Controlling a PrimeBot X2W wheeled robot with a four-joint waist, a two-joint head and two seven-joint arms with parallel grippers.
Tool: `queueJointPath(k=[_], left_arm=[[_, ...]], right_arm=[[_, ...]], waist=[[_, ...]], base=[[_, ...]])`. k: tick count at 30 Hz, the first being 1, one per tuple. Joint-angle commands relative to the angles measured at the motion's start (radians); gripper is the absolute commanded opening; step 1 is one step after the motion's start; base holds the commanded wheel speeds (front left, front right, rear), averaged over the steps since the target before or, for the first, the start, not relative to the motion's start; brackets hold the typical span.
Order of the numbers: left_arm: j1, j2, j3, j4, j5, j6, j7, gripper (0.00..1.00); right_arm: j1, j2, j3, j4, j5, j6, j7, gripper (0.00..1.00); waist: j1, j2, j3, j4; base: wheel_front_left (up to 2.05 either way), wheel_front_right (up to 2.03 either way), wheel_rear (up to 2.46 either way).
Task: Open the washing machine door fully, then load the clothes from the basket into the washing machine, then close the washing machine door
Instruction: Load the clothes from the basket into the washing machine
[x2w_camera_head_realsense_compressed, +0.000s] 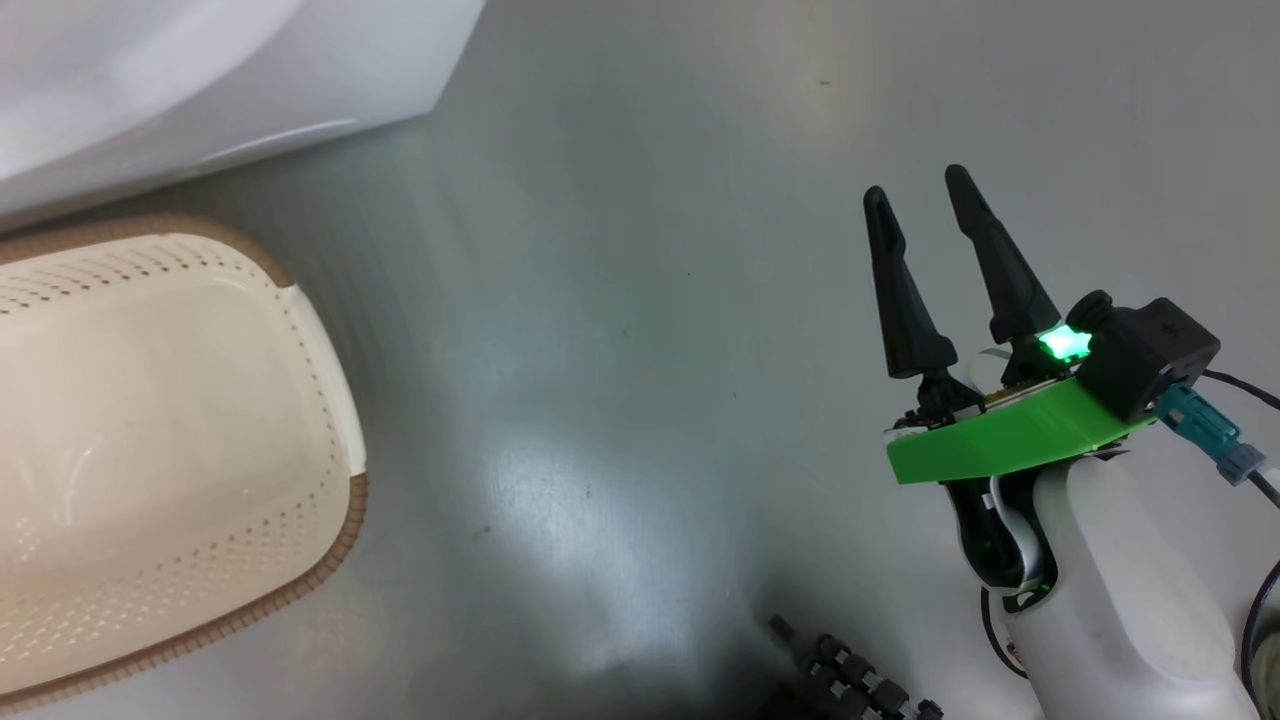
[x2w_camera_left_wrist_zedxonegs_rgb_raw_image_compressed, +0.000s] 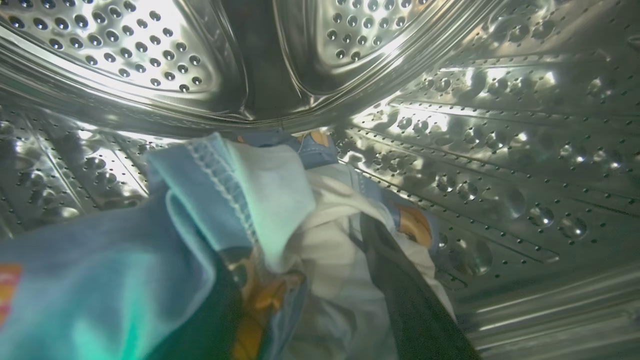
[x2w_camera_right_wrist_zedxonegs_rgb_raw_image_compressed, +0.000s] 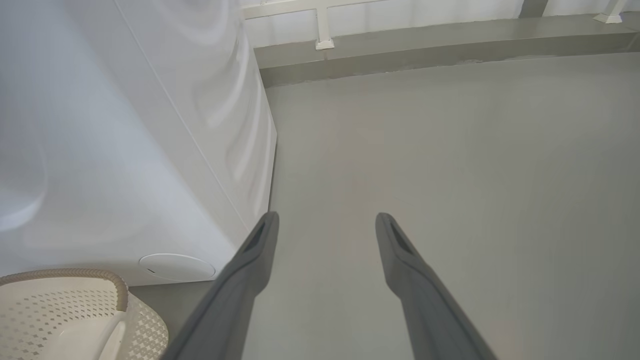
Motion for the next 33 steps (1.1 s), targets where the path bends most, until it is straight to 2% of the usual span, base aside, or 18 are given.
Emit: queueJointPath(k=[1, 8, 14, 22, 28, 33], left_arm=[[-0.019, 0.047, -0.004, -0.008, -0.012, -0.003, 0.014, 1.0], [0.037, 0.036, -0.048, -0.017, -0.079, -0.004, -0.038, 1.0], [0.133, 0.047, -0.085, -0.03, -0.14, -0.004, -0.108, 1.0], [0.26, 0.034, -0.109, -0.057, -0.21, -0.004, -0.209, 1.0], [0.386, 0.012, -0.12, -0.061, -0.24, -0.004, -0.323, 1.0], [0.501, -0.016, -0.115, -0.086, -0.245, -0.004, -0.375, 1.0]], right_arm=[[0.009, -0.001, 0.02, -0.015, -0.008, 0.004, -0.008, 1.0], [0.0, 0.0, 0.021, 0.002, -0.008, 0.004, -0.008, 1.0], [-0.002, 0.0, 0.031, 0.025, -0.008, 0.004, -0.008, 1.0], [-0.001, -0.014, 0.04, 0.052, -0.002, 0.004, -0.008, 1.0], [0.012, -0.031, 0.049, 0.075, 0.011, 0.004, -0.008, 1.0], [0.032, -0.052, 0.052, 0.091, 0.023, 0.004, -0.008, 1.0]], waist=[[-0.0002, 0.0, -0.009, 0.009], [-0.0002, 0.0, -0.05, 0.04], [-0.0002, 0.0, -0.117, 0.068], [-0.0002, 0.0, -0.206, 0.116], [-0.0002, 0.0, -0.302, 0.157], [-0.0002, 0.0, -0.387, 0.189]], base=[[0.0, 0.0, 0.0], [0.0, 0.0, 0.0], [0.0, 0.0, 0.0], [0.0, 0.0, 0.0], [0.0, 0.0, 0.0], [0.0, 0.0, 0.0]])
